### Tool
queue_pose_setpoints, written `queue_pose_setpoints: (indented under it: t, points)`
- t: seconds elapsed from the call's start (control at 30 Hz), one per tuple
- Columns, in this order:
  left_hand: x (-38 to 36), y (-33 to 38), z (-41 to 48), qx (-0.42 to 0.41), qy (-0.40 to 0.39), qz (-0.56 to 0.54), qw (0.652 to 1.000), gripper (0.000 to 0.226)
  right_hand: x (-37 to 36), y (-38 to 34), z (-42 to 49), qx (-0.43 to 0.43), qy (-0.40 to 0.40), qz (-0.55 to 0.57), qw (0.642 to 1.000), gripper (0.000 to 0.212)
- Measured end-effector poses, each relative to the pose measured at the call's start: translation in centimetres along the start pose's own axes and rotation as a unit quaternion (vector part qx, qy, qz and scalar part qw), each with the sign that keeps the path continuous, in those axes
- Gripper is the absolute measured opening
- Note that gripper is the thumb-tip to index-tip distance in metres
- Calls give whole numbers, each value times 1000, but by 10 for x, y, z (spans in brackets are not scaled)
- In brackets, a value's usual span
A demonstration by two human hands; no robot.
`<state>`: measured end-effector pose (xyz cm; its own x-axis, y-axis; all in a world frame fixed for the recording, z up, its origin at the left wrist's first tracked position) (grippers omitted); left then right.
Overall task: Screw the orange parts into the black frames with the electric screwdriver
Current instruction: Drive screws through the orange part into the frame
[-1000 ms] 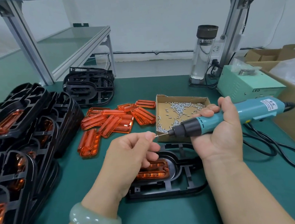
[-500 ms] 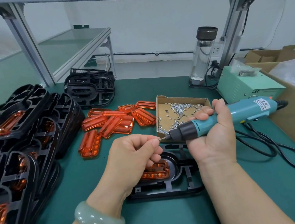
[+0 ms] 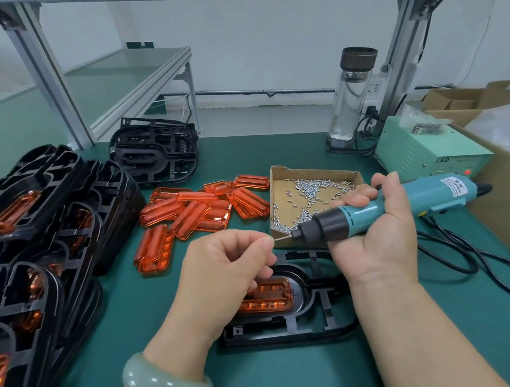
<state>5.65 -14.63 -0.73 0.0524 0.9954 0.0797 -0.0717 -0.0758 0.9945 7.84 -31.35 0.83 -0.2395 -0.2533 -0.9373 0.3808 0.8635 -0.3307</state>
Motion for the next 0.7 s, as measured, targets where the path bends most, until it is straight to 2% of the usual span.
queue_pose_setpoints:
  t: [0.2,0.27,0.37,0.43,0.5,0.7]
  points:
    - [1,2,-1,-33,-10,57,998,8,1,-4,2,-1,0,-23,1000,20]
    - [10,1,1,-55,-4,121,991,9,1,-7,5,2,7,-54,999,22]
    - [20,-2,4,-83,-22,287,954,21,1,-14,9,10,21,-101,995,23]
    - [20,-3,2,-88,-59,358,928,19,2,-16,11,15,22,-116,993,22]
    - [15,-3,-1,-93,-98,407,903,5,3,-16,11,24,21,-137,990,20]
    - [8,-2,-3,-90,-144,476,863,17,3,-13,8,40,-8,-191,981,20]
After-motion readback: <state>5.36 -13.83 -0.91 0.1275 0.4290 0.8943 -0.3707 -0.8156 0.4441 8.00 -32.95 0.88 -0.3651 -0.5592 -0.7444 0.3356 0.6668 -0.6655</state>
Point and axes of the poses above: each hand's wrist, its own z-axis towards the middle knuckle, its own x-axis out of the back of the hand, y = z × x, the point moved 1 cm from there along z, towards the middle knuckle, and after that the axes turned 2 degrees about x, right-handed, at the moved point
